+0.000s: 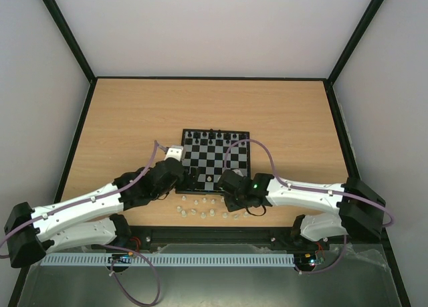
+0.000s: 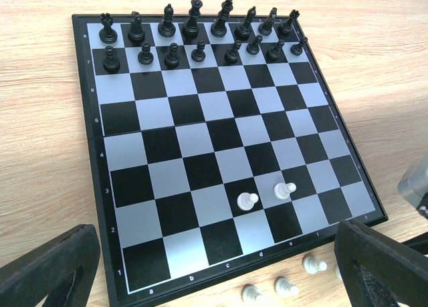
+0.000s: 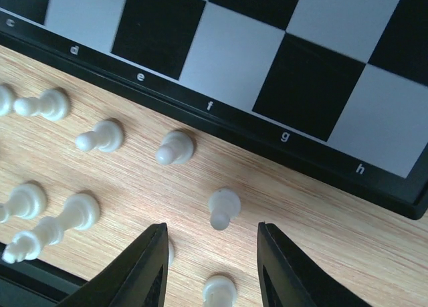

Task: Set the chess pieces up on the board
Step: Pick up the chess piece at the center of the board.

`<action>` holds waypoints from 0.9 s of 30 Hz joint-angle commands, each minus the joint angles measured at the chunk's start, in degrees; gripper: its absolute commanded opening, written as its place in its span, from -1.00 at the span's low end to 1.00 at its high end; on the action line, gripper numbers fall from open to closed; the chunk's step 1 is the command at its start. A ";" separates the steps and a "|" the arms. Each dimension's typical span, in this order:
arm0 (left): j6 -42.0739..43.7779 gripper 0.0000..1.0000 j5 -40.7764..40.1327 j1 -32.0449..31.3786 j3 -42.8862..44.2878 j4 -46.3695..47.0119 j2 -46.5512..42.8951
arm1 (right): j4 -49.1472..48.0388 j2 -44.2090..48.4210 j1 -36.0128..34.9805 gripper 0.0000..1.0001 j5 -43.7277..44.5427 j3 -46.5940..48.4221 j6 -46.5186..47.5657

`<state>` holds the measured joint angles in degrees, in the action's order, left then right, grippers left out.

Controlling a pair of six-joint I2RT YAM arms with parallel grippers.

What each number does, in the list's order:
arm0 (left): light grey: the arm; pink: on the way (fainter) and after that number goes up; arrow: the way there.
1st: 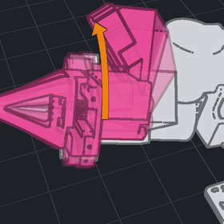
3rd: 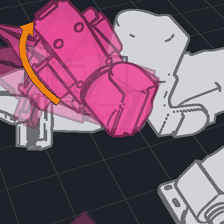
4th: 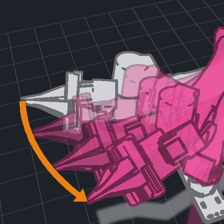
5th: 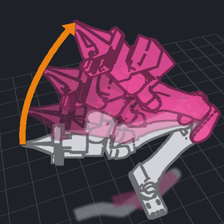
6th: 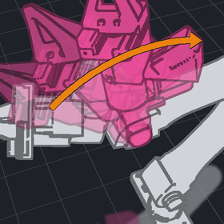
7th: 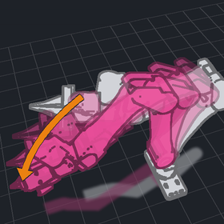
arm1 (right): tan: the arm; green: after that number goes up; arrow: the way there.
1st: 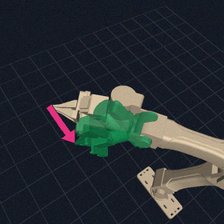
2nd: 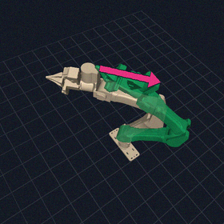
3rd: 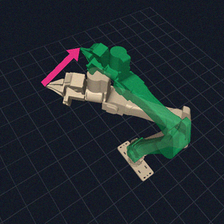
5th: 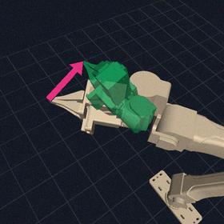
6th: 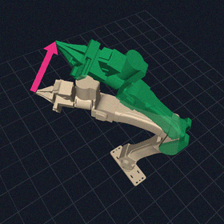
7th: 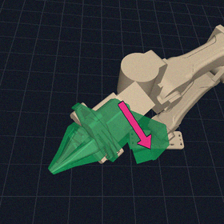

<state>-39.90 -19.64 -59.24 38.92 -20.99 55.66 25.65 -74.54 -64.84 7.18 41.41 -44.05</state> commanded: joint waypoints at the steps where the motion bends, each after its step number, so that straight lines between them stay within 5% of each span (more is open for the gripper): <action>1: 0.04 0.98 -1.08 -0.31 -1.01 -0.91 -0.88 | 0.87 -1.96 -0.79 -0.28 0.55 -1.16 -2.70; 16: -0.07 0.98 -1.63 -0.04 -2.01 -1.54 -2.65 | -0.17 -7.50 -0.93 -0.58 1.45 0.07 -2.13; 27: 0.13 0.98 -1.68 0.03 -2.02 -1.29 -1.75 | -0.73 -8.81 -0.94 -0.61 2.49 1.06 -1.36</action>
<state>-39.88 -20.21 -59.22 37.45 -21.82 53.74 24.05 -82.21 -65.28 8.27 41.19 -45.50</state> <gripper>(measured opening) 0.988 0.203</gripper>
